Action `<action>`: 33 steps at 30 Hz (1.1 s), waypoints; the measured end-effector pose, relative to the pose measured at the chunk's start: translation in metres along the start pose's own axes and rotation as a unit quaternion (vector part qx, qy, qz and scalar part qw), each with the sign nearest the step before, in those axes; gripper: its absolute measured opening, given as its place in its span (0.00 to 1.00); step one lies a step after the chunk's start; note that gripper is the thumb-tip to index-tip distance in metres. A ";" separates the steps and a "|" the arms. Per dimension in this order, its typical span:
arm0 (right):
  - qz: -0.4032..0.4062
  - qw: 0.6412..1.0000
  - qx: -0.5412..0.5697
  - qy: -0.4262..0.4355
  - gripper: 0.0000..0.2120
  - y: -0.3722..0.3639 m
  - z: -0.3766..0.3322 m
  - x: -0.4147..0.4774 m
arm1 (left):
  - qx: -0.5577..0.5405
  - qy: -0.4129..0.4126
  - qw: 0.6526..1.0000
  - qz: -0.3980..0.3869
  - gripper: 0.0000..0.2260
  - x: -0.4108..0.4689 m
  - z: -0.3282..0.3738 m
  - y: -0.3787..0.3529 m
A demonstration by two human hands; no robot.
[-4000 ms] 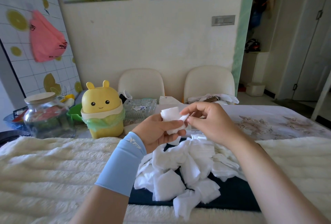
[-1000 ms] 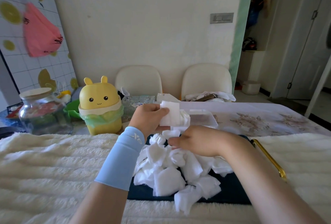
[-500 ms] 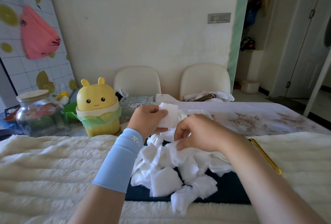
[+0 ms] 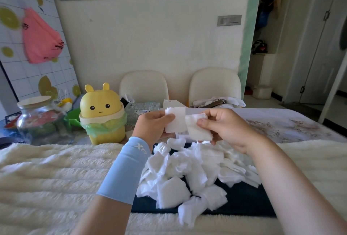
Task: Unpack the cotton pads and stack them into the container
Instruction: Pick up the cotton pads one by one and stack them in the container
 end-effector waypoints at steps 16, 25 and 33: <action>0.134 0.987 -0.021 0.090 0.05 -0.001 -0.017 0.004 | -0.052 0.022 0.993 -0.105 0.10 -0.009 -0.006 -0.029; 0.144 0.983 -0.093 0.069 0.04 -0.001 -0.014 0.004 | -0.096 0.019 0.981 -0.168 0.14 -0.018 0.003 -0.039; 0.085 0.996 -0.036 -0.021 0.09 0.001 -0.005 0.005 | -0.071 0.016 0.972 -0.224 0.14 -0.026 0.006 -0.045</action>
Point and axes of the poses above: each hand's wrist, its own x-axis towards the middle knuckle, its own y-axis out of the back of the hand, z = x × y, the point moved 6 cm from there along x, towards the middle knuckle, and after that the axes turned 8 degrees about x, right-handed, at the moved point
